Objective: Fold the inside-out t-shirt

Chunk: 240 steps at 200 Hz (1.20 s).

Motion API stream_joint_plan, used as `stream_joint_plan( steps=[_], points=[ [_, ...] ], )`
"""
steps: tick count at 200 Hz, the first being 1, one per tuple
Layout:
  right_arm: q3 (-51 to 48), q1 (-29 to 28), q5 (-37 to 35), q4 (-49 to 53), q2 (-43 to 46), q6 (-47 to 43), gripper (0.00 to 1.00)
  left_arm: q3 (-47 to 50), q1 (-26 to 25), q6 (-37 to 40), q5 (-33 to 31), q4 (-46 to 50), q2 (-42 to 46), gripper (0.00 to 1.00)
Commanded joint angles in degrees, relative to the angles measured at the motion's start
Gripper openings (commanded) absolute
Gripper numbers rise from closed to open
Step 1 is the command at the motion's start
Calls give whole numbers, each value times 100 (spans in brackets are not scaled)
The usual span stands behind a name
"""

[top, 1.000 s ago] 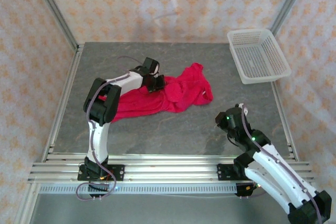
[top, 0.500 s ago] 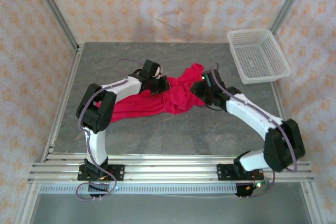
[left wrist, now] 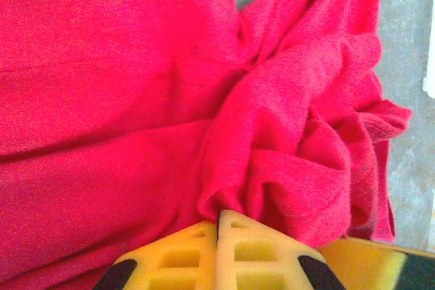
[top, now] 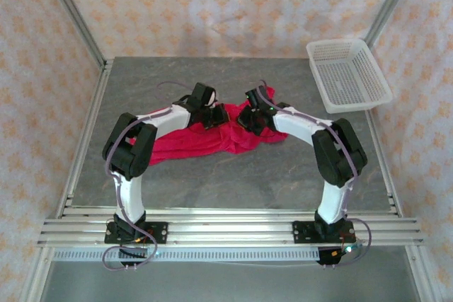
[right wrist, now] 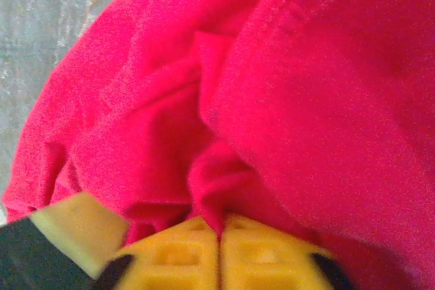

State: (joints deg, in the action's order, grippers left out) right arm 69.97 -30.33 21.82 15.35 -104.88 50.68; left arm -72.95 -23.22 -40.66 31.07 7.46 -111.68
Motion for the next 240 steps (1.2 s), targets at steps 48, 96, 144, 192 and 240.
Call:
stream_joint_plan(
  steps=[48, 96, 144, 192, 240],
  points=[
    [-3076, 749, -1066, -51, 2613, -980, 0, 529, -80, -273, -206, -418, 586, 0],
    [-3820, 871, -1273, -37, 2840, -783, 0, 552, -594, -410, -292, -543, 394, 0],
    [-2708, 497, -1930, 1382, 3632, -1339, 26, 329, -594, -300, -301, -294, 458, 0],
    [-1660, -8, -1788, 1392, 2942, -1642, 16, 158, -591, -179, -365, -19, 507, 0],
    [-940, -398, -1552, 1347, 1585, -1820, 20, 200, -595, -144, -391, 37, 533, 0]
  ],
)
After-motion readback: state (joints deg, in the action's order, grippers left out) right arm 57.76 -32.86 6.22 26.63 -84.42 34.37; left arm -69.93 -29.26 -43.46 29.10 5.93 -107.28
